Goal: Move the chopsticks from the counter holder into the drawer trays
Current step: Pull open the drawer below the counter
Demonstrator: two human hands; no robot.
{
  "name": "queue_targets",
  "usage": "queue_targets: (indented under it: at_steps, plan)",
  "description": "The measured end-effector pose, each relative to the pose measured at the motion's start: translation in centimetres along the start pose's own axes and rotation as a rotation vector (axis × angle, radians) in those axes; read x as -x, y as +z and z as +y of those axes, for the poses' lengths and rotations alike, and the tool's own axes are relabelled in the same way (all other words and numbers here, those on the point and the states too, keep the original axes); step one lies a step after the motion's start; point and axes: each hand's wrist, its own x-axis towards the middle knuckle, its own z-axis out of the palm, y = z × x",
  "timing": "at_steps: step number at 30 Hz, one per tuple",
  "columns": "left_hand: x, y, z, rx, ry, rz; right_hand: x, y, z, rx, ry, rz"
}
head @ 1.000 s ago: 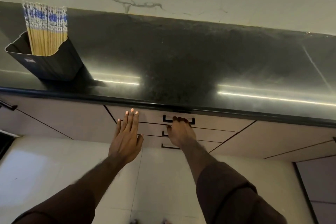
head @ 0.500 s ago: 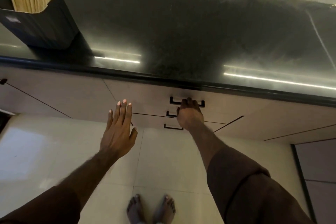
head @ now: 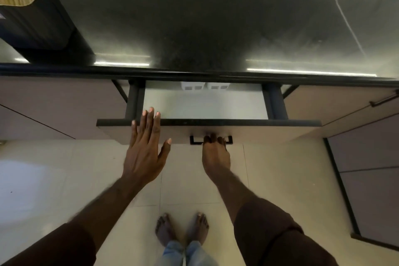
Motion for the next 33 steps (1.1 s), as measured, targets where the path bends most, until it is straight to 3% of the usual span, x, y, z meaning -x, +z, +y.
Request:
queue_targets:
  at_steps: [14, 33]
  plan:
    - [11.1, 1.1, 4.5, -0.041, -0.085, -0.043, 11.9, 3.1, 2.1, -0.132, -0.007, -0.09]
    - [15.3, 0.1, 8.0, -0.01, -0.128, -0.011, 20.4, 3.1, 4.5, -0.057, -0.164, -0.183]
